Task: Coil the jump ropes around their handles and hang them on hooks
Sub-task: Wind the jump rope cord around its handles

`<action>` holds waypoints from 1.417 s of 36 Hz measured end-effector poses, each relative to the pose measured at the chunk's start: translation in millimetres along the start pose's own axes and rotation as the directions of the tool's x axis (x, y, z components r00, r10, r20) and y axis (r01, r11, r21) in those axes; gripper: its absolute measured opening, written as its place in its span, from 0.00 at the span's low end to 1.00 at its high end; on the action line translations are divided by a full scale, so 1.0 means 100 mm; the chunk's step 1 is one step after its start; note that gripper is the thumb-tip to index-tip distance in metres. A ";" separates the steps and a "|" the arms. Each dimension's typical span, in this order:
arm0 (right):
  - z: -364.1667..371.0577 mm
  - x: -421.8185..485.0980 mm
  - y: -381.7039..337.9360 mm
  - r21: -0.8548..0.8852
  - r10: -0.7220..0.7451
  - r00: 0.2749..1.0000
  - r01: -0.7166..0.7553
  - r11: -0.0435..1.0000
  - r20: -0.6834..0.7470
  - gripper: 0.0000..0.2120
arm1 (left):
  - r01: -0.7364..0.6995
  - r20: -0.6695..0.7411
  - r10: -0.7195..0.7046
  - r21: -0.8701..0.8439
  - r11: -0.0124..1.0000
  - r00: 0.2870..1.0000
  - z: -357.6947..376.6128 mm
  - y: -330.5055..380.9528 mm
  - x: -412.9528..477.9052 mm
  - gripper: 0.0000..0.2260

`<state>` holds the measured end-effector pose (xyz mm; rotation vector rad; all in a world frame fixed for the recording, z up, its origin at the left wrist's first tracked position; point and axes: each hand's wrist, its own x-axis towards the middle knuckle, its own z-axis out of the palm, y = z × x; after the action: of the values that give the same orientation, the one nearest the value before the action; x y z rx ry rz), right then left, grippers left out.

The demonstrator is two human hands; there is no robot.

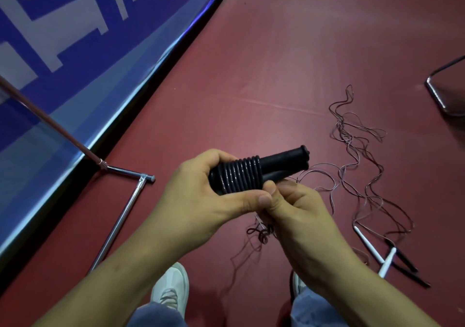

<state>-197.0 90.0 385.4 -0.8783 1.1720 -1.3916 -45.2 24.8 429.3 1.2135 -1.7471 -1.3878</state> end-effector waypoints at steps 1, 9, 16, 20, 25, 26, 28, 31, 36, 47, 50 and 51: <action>-0.03 0.00 -0.01 -0.039 0.008 1.000 -0.008 0.999 -0.001 0.19 | -0.009 0.010 0.009 0.012 1.000 1.000 -0.03 0.01 -0.01 0.23; -0.01 0.05 -0.10 -0.106 0.064 0.992 -0.076 0.991 -0.112 0.11 | -0.101 -0.020 0.104 0.116 0.988 0.994 -0.10 -0.06 -0.02 0.13; -0.02 0.06 -0.11 -0.104 0.148 0.982 -0.161 0.982 -0.119 0.10 | -0.199 -0.051 0.217 0.245 0.949 0.975 -0.04 -0.13 0.00 0.13; -0.04 0.07 -0.10 -0.120 0.173 0.980 -0.184 0.976 -0.093 0.09 | -0.275 -0.042 0.310 0.360 0.892 0.950 -0.03 -0.20 0.05 0.15; -0.03 0.10 -0.17 -0.086 0.192 0.978 -0.199 0.976 -0.083 0.07 | -0.373 -0.019 0.436 0.486 0.790 0.900 -0.02 -0.24 0.10 0.17; -0.02 0.10 -0.18 -0.075 0.200 0.976 -0.206 0.976 -0.083 0.07 | -0.385 -0.016 0.454 0.501 0.775 0.891 -0.02 -0.24 0.11 0.17; -0.01 0.11 -0.19 -0.060 0.219 0.971 -0.225 0.973 -0.090 0.08 | -0.405 -0.013 0.480 0.519 0.753 0.877 0.00 -0.23 0.12 0.17; -0.01 0.12 -0.20 -0.046 0.229 0.970 -0.234 0.971 -0.084 0.07 | -0.428 -0.003 0.507 0.533 0.730 0.862 0.00 -0.22 0.13 0.17; -0.02 0.12 -0.16 -0.103 0.226 0.972 -0.231 0.968 -0.060 0.07 | -0.462 0.000 0.563 0.572 0.678 0.826 0.00 -0.22 0.17 0.17; 0.06 0.11 -0.23 0.269 0.231 0.970 -0.205 0.941 -0.071 0.12 | -0.594 -0.030 0.774 0.622 0.510 0.633 0.10 -0.36 0.18 0.12; 0.03 0.12 -0.24 0.304 0.223 0.970 -0.186 0.934 -0.092 0.08 | -0.613 0.009 0.757 0.592 0.522 0.653 0.09 -0.38 0.19 0.15; 0.01 0.13 -0.24 0.290 0.197 0.974 -0.157 0.944 -0.114 0.06 | -0.637 0.046 0.743 0.550 0.540 0.668 0.08 -0.37 0.19 0.16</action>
<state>-204.1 75.8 407.3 -0.4682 1.0973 -1.4447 -48.4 9.6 389.9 0.6790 -2.1870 -0.2911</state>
